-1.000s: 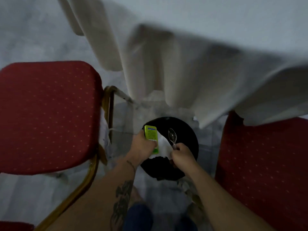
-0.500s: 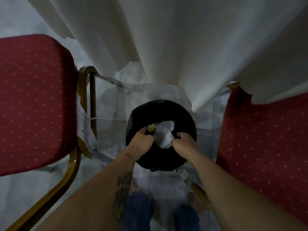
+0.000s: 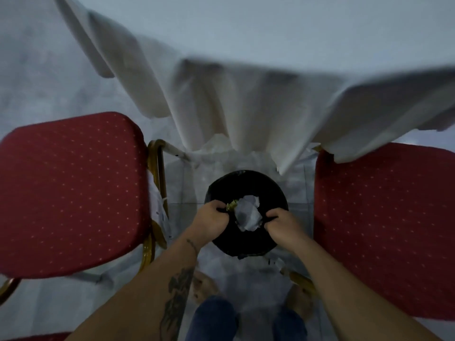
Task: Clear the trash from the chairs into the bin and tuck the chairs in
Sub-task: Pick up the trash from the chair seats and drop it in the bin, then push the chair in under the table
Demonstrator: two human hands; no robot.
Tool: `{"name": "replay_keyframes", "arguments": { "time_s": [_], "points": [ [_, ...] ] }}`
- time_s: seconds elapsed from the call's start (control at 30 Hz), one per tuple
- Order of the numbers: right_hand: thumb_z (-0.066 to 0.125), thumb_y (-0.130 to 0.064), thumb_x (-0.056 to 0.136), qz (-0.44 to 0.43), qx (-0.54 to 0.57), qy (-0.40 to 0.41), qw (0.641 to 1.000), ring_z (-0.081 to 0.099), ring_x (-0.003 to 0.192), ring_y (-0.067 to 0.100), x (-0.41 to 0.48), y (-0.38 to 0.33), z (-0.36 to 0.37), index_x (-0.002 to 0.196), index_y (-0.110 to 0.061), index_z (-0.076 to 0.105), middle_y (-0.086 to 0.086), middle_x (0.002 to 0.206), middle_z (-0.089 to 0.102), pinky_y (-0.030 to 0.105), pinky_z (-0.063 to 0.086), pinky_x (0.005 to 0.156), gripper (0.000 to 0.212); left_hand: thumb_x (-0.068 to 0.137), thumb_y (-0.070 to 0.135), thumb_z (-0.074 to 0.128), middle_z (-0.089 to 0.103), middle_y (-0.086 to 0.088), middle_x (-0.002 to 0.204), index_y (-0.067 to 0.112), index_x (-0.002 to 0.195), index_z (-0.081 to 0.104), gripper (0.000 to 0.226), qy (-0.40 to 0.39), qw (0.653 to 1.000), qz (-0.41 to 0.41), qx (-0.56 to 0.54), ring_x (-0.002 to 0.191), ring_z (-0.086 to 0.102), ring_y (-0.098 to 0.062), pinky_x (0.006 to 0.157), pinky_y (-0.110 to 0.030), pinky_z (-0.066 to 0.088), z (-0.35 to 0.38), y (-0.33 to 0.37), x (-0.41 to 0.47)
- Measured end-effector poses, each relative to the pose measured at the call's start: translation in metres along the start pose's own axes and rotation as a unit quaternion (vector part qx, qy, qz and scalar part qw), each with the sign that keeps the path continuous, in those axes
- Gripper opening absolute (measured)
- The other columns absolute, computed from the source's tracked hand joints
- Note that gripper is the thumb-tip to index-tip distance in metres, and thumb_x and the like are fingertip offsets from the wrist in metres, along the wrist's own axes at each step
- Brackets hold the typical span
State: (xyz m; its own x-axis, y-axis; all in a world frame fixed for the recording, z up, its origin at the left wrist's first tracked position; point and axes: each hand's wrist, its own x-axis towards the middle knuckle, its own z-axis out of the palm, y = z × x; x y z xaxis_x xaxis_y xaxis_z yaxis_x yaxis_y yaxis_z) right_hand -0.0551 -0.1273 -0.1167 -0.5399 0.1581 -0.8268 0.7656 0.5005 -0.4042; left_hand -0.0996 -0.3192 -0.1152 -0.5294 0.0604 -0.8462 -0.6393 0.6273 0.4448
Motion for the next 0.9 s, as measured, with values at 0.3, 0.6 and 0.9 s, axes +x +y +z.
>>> {"name": "replay_keyframes", "arguments": {
  "time_s": [0.3, 0.6, 0.9],
  "points": [
    [0.054, -0.014, 0.096, -0.064, 0.037, 0.058, 0.996, 0.061, 0.104, 0.018, -0.146, -0.034, -0.025, 0.135, -0.017, 0.056, 0.005, 0.120, 0.063, 0.030, 0.050, 0.082, 0.039, 0.094, 0.005, 0.049, 0.059, -0.010, 0.093, 0.005, 0.138, 0.049, 0.043, 0.020, 0.986, 0.111, 0.120, 0.063, 0.052, -0.011, 0.042, -0.010, 0.037, -0.045, 0.043, -0.139],
    [0.056, -0.015, 0.096, -0.174, -0.022, 0.085, 0.981, 0.061, 0.083, 0.010, -0.304, -0.034, -0.042, 0.131, -0.016, 0.058, -0.001, 0.106, 0.063, 0.014, 0.042, 0.057, 0.035, 0.091, 0.010, 0.048, 0.068, -0.007, 0.105, 0.012, 0.130, 0.059, 0.041, 0.116, 0.973, 0.188, 0.073, 0.085, 0.061, -0.018, 0.072, -0.023, 0.049, -0.043, 0.036, -0.308],
    [0.061, -0.015, 0.086, -0.296, -0.129, 0.081, 0.943, 0.060, 0.096, 0.017, -0.460, -0.047, -0.024, 0.123, -0.025, 0.058, 0.004, 0.113, 0.061, 0.025, 0.049, 0.073, 0.038, 0.095, 0.013, 0.050, 0.071, -0.003, 0.097, 0.017, 0.126, 0.061, 0.033, 0.232, 0.909, 0.339, 0.075, 0.067, 0.062, -0.009, 0.053, -0.014, 0.047, -0.079, -0.016, -0.497]
  ]
}}
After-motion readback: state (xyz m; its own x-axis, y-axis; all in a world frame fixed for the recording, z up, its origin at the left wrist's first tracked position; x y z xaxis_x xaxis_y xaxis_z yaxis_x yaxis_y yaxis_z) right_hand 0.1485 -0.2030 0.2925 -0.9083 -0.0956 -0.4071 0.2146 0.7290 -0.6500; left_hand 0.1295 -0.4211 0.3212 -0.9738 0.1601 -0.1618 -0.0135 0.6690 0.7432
